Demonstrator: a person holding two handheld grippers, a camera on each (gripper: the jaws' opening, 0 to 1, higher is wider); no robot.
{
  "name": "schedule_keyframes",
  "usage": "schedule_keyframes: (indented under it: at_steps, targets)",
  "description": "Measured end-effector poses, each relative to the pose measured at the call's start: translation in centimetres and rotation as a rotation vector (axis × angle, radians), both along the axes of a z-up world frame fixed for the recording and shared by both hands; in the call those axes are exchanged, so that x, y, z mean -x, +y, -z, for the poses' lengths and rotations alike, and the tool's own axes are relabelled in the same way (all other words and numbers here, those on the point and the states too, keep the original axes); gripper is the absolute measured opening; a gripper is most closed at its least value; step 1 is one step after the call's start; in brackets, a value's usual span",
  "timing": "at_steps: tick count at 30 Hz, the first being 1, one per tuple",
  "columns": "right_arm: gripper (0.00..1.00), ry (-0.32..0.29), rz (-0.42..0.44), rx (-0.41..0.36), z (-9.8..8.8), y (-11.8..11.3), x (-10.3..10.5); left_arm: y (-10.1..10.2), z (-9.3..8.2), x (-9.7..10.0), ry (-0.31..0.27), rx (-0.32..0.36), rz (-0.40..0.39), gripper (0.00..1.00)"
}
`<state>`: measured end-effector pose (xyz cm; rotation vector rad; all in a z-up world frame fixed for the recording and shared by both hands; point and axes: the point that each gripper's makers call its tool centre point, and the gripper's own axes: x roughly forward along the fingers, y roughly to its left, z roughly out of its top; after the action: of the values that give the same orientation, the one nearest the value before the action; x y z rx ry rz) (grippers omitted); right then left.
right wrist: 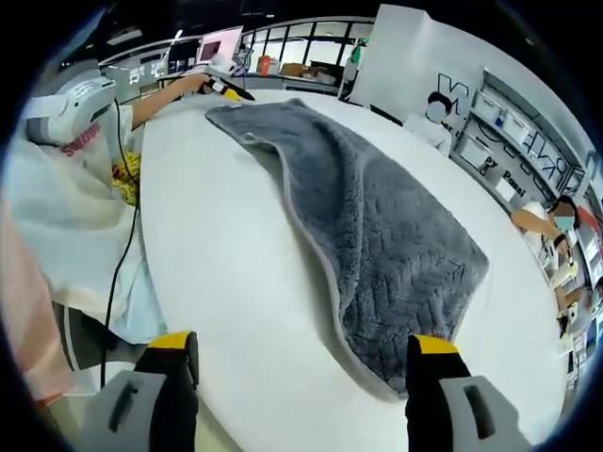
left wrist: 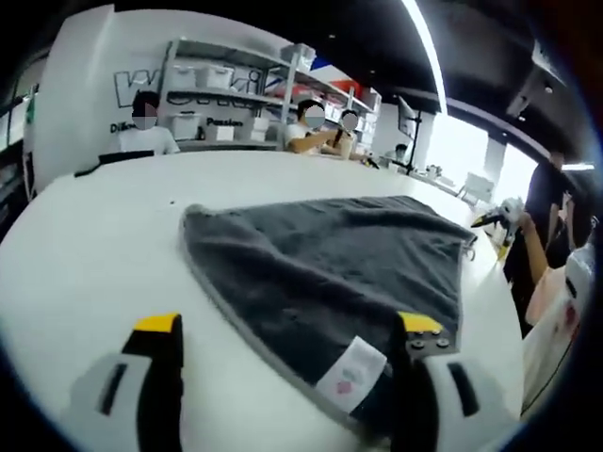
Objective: Fold the towel on the table until its edges align and the towel forms a compact rectangular stack.
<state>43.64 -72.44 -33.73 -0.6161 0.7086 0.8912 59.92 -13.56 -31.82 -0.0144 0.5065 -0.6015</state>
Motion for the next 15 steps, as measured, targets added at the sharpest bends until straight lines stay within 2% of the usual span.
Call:
schedule_keyframes:
  at_steps: [7,15]
  targets:
    - [0.94,-0.002,-0.005,0.005,0.0,0.1,0.0,-0.3,1.0,-0.8,0.033,-0.01,0.001,0.95]
    - [0.93,-0.002,-0.006,0.0,0.0,0.2,0.1,-0.4,1.2,-1.6,0.011,-0.042,0.014,0.89]
